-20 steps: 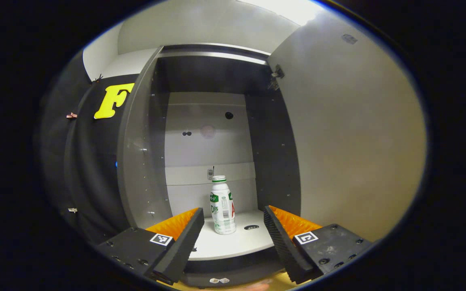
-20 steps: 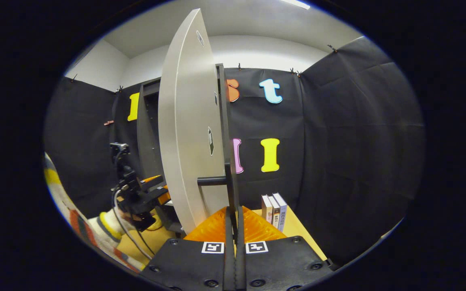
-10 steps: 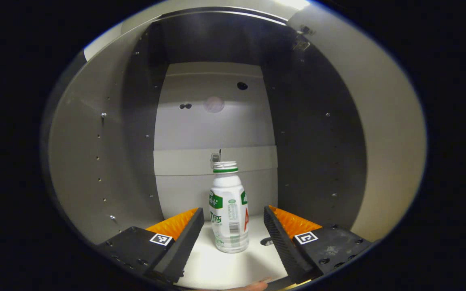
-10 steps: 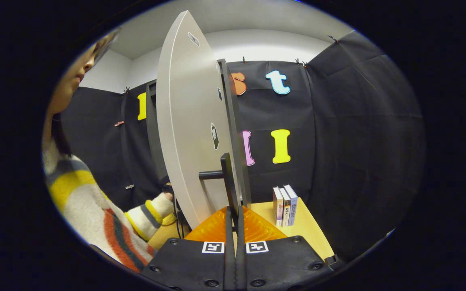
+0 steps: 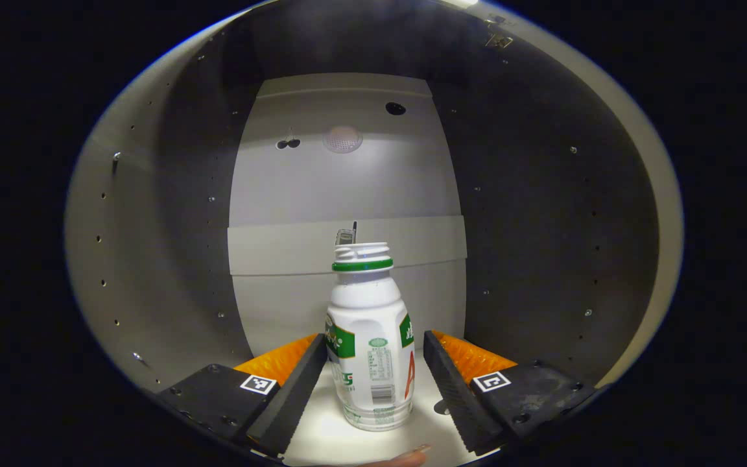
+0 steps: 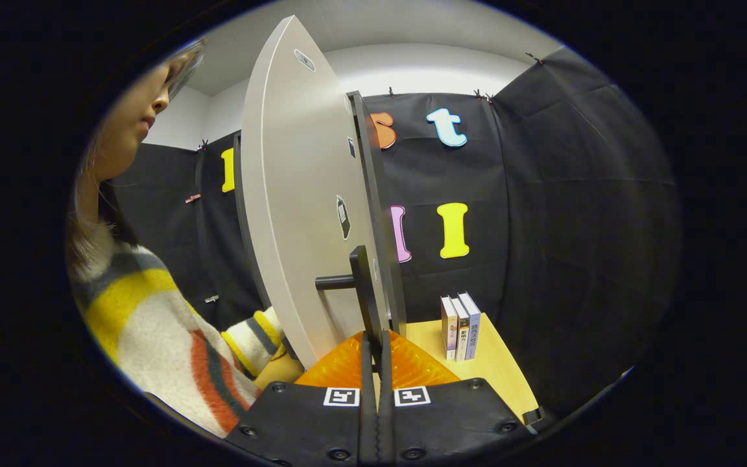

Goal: Open the cabinet door with the right hand, grasp the bottle in the cabinet with the left hand and place it on the coaster, then close the cabinet door with the right hand.

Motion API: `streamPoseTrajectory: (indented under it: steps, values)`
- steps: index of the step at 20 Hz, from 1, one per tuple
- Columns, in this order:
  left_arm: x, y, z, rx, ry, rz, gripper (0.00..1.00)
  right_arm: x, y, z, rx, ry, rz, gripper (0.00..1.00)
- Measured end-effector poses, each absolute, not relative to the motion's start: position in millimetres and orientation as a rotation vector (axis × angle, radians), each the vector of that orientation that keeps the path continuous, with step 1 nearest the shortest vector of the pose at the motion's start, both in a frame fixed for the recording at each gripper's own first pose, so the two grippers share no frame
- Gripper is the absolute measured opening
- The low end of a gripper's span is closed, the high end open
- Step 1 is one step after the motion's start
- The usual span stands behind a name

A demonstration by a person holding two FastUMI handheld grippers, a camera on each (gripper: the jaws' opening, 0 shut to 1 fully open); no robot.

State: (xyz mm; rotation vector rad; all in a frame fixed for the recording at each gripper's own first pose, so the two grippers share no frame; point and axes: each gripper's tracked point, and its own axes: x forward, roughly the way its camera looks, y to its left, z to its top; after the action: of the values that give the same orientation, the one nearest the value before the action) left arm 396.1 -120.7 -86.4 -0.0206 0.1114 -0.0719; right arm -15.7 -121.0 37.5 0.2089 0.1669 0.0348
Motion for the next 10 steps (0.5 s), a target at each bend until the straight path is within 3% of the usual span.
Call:
streamPoseTrajectory:
  steps: [2,4,10]
  values:
    - [399.8,-122.4,-89.5,-0.031,0.117,-0.08,0.94,-13.4,-121.2,37.1,0.206,0.167,0.038,0.08]
    - [397.6,-123.2,-90.1,-0.047,0.12,-0.117,0.81,-11.6,-120.4,36.1,0.21,0.167,0.043,0.05]
    - [375.7,-117.0,-53.5,0.0,0.066,-0.156,0.78,-14.5,-122.5,33.2,0.22,0.161,-0.002,0.06]
